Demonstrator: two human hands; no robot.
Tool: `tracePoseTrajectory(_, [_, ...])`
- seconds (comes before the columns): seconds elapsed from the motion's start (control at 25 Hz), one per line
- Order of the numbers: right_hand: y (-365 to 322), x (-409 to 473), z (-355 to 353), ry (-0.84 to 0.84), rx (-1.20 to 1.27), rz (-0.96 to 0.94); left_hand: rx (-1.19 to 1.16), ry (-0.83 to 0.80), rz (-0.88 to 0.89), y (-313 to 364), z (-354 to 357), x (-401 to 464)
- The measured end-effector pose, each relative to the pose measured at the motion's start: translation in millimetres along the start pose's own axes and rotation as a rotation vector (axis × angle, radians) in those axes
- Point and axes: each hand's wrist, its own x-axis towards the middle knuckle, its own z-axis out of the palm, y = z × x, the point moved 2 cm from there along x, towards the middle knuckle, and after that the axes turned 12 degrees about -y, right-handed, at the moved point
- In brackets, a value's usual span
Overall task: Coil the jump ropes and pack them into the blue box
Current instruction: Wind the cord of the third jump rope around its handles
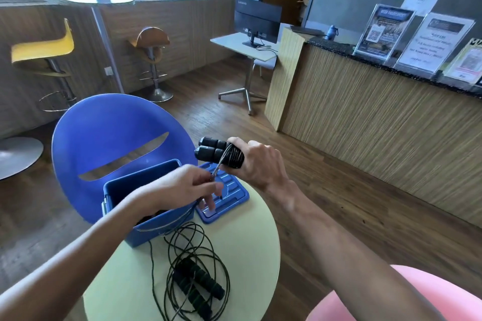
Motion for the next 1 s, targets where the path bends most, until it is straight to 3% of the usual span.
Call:
tracePoseTrajectory(0.08, [1.9, 1.6, -2.2, 0.022, -0.004, -0.004, -0.363, -0.239, -0.023, -12.6, 7.9, 1.1])
tracePoseTrajectory(0.16, [3.4, 2.6, -3.5, 0.020, -0.016, -0.009, -0.642, -0.219, 0.008, -24.4, 11.7, 3.5])
tracePoseTrajectory(0.32, [6.9, 1.3, 1.7, 0.017, -0.026, 0.011, -0.810, -0.202, 0.185, -30.7, 9.6, 13.0])
tracePoseTrajectory(0.4, [9.7, 1.1, 4.6, 0.009, -0.039, 0.033, -0.843, -0.162, 0.188, -31.4, 6.3, 17.0])
tracePoseTrajectory(0.48, [13.9, 1.3, 5.0, -0.008, -0.057, 0.058, -0.798, -0.035, 0.141, -33.0, 1.9, 21.3])
tracePoseTrajectory(0.56, [17.6, 1.5, 7.5, -0.030, -0.089, 0.101, -0.581, 0.198, 0.126, -28.6, -6.3, 25.4])
tracePoseTrajectory(0.68, [14.8, 5.2, 21.9, -0.061, -0.107, 0.183, 0.258, 0.553, 0.138, -1.2, -6.2, 29.8])
tracePoseTrajectory(0.76, [11.2, 12.6, 22.8, -0.057, -0.066, 0.242, 0.783, 0.596, 0.083, 20.3, 16.8, 33.3])
tracePoseTrajectory(0.8, [11.0, 16.0, 17.8, -0.050, -0.036, 0.254, 0.891, 0.593, 0.048, 23.8, 26.7, 35.2])
tracePoseTrajectory(0.88, [14.3, 18.9, 4.2, -0.036, -0.004, 0.221, 0.870, 0.618, 0.077, 16.4, 35.8, 37.9])
tracePoseTrajectory(0.92, [17.2, 17.5, -0.9, -0.021, -0.004, 0.198, 0.712, 0.610, 0.117, 9.9, 34.0, 37.2])
tracePoseTrajectory(1.0, [21.3, 12.7, -3.7, 0.019, 0.009, 0.171, 0.080, 0.407, 0.148, 1.8, 27.6, 38.9])
